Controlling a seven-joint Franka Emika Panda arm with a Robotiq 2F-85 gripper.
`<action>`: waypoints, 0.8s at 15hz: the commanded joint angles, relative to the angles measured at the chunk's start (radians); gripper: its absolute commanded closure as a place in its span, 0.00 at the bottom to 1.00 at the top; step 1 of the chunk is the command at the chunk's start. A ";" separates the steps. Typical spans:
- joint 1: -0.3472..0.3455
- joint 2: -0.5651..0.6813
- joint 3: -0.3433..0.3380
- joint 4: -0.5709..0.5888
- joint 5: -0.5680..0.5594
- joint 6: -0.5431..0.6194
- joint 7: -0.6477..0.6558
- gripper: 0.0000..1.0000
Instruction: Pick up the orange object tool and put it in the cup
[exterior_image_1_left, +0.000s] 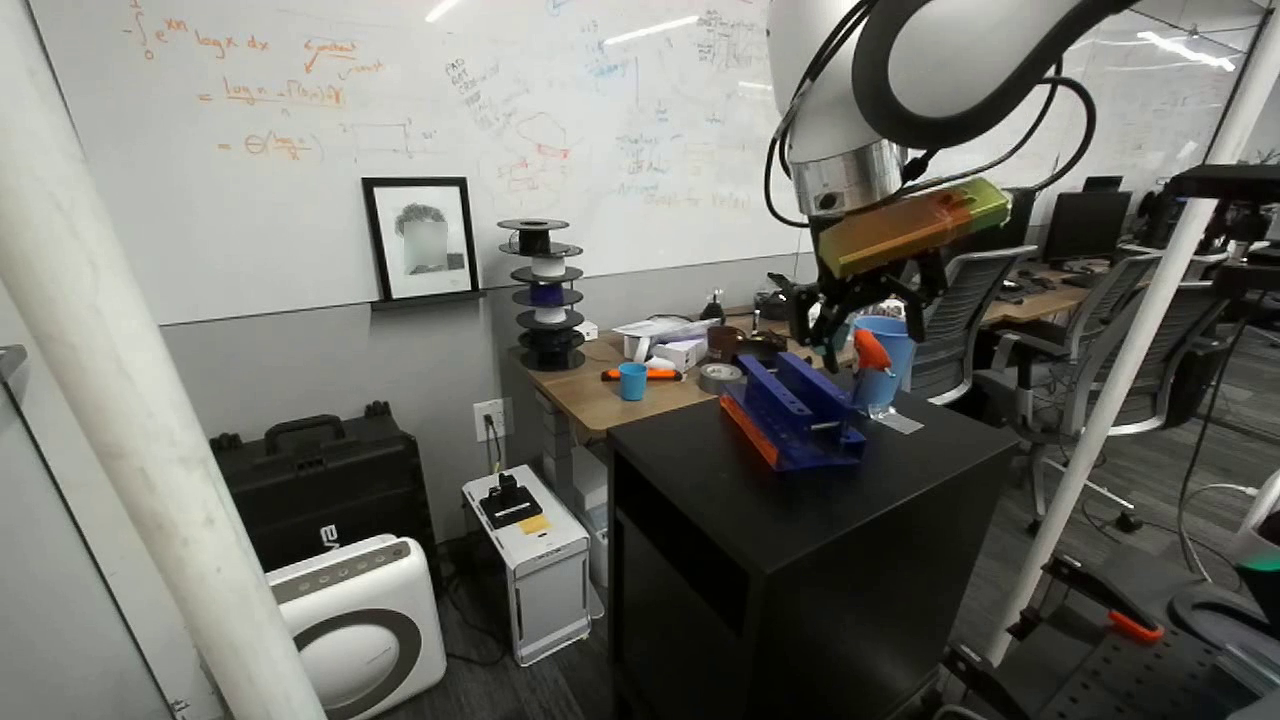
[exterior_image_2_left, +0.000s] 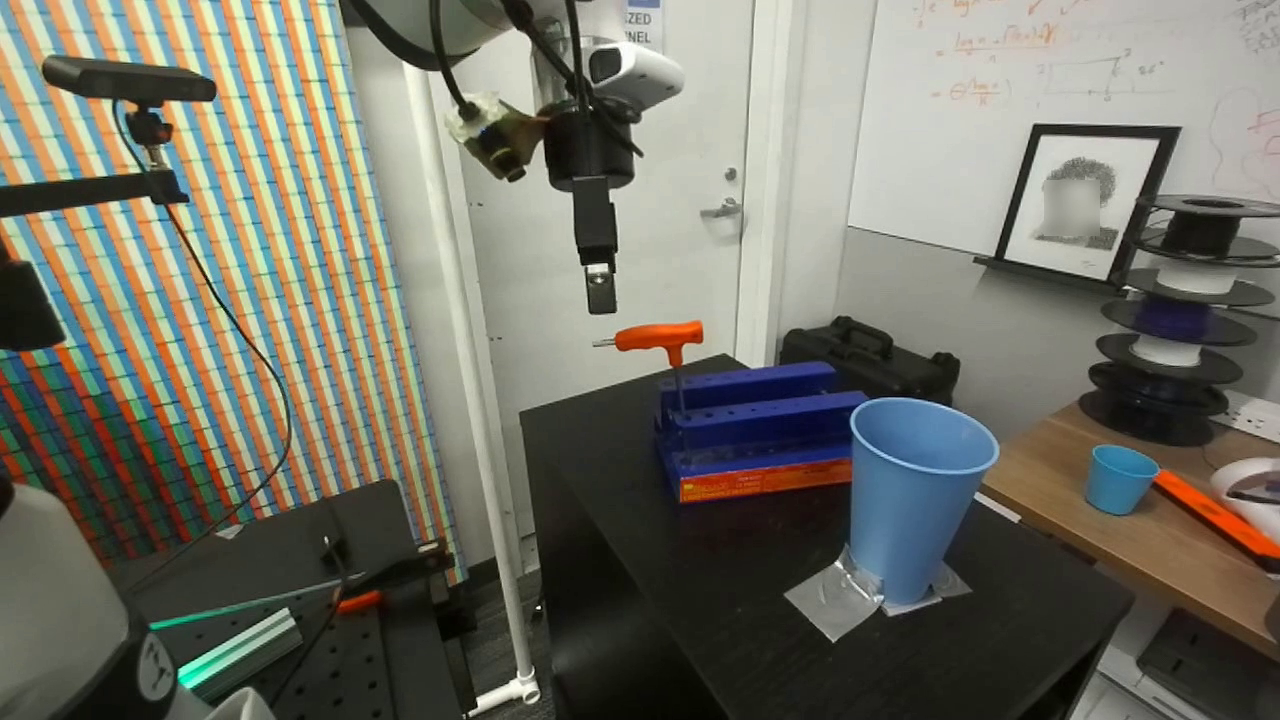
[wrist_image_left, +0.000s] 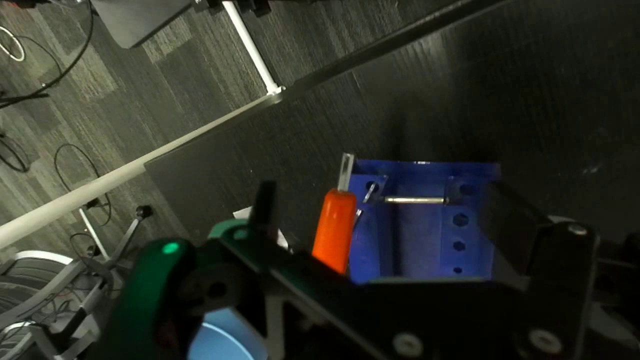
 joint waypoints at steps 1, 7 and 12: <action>-0.005 -0.001 -0.002 -0.030 -0.137 0.096 0.195 0.00; 0.006 -0.018 0.000 -0.093 -0.314 0.141 0.465 0.00; 0.019 -0.004 -0.004 -0.138 -0.411 0.195 0.592 0.51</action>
